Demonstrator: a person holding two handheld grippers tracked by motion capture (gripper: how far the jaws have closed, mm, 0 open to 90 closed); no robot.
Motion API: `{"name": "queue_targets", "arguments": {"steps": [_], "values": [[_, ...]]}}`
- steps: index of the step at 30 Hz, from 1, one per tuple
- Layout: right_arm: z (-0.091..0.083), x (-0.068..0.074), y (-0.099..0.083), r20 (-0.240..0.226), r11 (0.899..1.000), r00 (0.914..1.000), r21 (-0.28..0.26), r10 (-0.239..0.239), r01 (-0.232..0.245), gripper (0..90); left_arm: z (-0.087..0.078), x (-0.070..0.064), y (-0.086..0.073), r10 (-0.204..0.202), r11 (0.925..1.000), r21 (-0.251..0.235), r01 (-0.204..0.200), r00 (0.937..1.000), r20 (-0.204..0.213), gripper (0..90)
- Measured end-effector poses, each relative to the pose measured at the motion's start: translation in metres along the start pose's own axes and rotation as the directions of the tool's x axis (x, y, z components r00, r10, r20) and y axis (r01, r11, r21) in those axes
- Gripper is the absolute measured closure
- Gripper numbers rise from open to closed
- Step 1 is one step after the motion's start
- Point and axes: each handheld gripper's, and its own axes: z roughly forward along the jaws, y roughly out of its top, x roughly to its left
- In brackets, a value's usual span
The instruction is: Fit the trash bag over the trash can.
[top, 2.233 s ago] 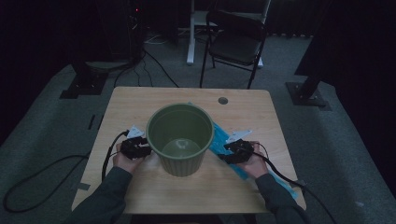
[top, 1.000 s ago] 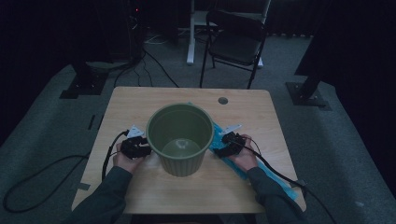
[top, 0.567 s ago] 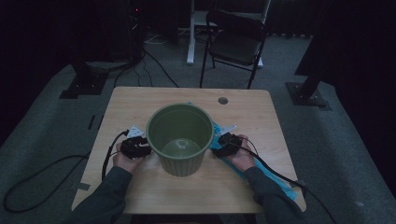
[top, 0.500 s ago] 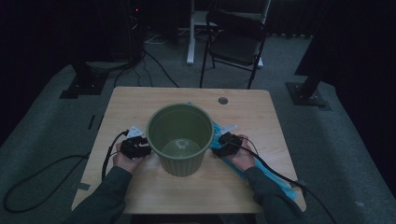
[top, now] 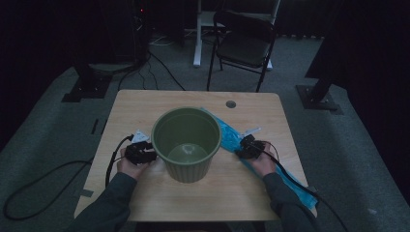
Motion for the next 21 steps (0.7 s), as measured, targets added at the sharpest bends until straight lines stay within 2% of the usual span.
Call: {"name": "queue_targets", "arguments": {"steps": [3, 5, 6, 7, 10, 15, 21], "values": [[-0.004, -0.005, -0.005, -0.002, 1.0, 1.0, 0.011, 0.007, -0.007, 66.0, 0.0, 0.0, 0.0, 0.0, 1.0, -0.001, 0.0, 1.0, 0.0, 53.8], [-0.009, -0.004, -0.005, -0.025, 1.0, 0.9996, -0.019, -0.016, 0.015, 52.4, 0.001, 0.0, 0.001, 0.0, 1.0, -0.002, 0.0, 1.0, 0.001, 53.8], [-0.01, -0.002, -0.004, -0.033, 0.999, 0.9992, -0.027, -0.024, 0.023, 42.5, 0.001, 0.0, 0.001, 0.001, 1.0, 0.0, -0.001, 1.0, 0.002, 53.8], [-0.01, 0.0, -0.002, -0.041, 0.999, 0.9986, -0.03, -0.034, 0.033, 37.6, 0.001, 0.0, 0.001, 0.002, 1.0, 0.001, -0.002, 1.0, 0.002, 53.8], [-0.012, 0.006, 0.006, -0.046, 0.997, 0.9972, -0.06, -0.059, 0.056, 30.9, 0.001, 0.0, 0.001, 0.003, 1.0, -0.002, -0.003, 1.0, 0.003, 53.8], [-0.014, 0.015, 0.021, -0.05, 0.993, 0.996, -0.091, -0.073, 0.068, 26.2, 0.0, 0.0, 0.001, 0.001, 1.0, -0.003, -0.001, 1.0, 0.004, 53.8], [-0.002, 0.018, 0.032, -0.039, 0.994, 0.9965, -0.082, -0.074, 0.071, 22.9, 0.0, 0.0, 0.001, 0.003, 1.0, -0.005, -0.003, 1.0, 0.005, 53.8]]}}
